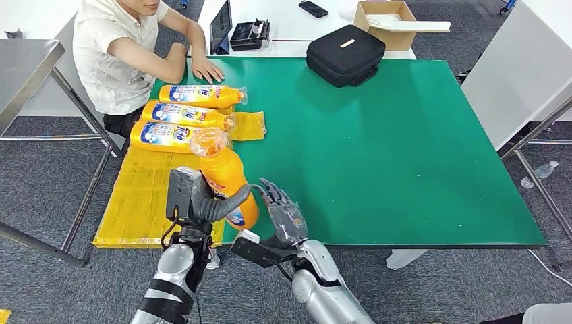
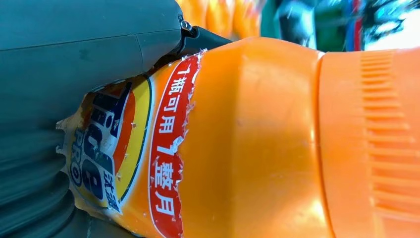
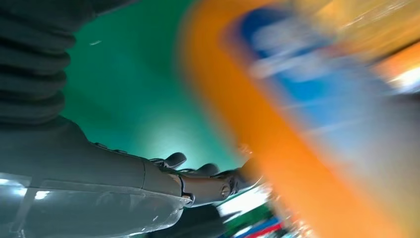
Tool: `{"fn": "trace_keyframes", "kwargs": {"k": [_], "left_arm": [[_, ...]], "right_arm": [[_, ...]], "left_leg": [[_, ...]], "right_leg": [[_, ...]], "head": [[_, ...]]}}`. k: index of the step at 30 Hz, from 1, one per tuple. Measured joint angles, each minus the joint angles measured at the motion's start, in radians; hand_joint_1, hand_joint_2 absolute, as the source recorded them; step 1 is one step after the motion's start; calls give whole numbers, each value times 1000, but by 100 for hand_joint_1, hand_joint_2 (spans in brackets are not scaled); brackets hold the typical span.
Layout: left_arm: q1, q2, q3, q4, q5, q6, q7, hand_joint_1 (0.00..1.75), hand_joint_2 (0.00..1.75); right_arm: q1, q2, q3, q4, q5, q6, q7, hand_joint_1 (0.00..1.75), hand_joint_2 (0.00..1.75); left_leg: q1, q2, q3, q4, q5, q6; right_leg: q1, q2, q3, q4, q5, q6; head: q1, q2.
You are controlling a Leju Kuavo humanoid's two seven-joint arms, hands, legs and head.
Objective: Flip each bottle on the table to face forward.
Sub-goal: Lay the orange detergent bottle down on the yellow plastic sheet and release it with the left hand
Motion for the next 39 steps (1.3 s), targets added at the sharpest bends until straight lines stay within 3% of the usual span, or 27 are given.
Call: {"fn": "trace_keyframes", "kwargs": {"k": [5,11,17,27,38,39], "left_arm": [[-7,0,54,-83,-367,59,54,175,175],[-44,-6,111,-127,-751,131,100,175,175],[-86,-2,137,-96,-1054,163,115,175,175],[-128,27,130,69,-1209,175,99,175,175],[-212,116,71,362,-1369,253,142,174,175],[-217,122,68,378,-1372,253,150,161,175]], "right_arm": [[18,-8,-131,-23,111,-72,36,0,0],[12,3,-283,-32,108,-81,-1,0,0],[8,21,-346,-33,72,-79,-56,0,0],[4,26,-376,-23,30,-82,-93,0,0],[8,25,-382,-24,-36,-93,-160,0,0],[12,26,-382,-32,-48,-93,-166,0,0]], "left_leg": [[0,0,0,0,0,0],[0,0,0,0,0,0],[0,0,0,0,0,0],[0,0,0,0,0,0],[0,0,0,0,1,0],[0,0,-1,0,1,0]], "right_leg": [[0,0,0,0,0,0],[0,0,0,0,0,0],[0,0,0,0,0,0],[0,0,0,0,0,0],[0,0,0,0,0,0],[0,0,0,0,0,0]], "head": [[0,0],[0,0],[0,0],[0,0],[0,0],[0,0]]}}
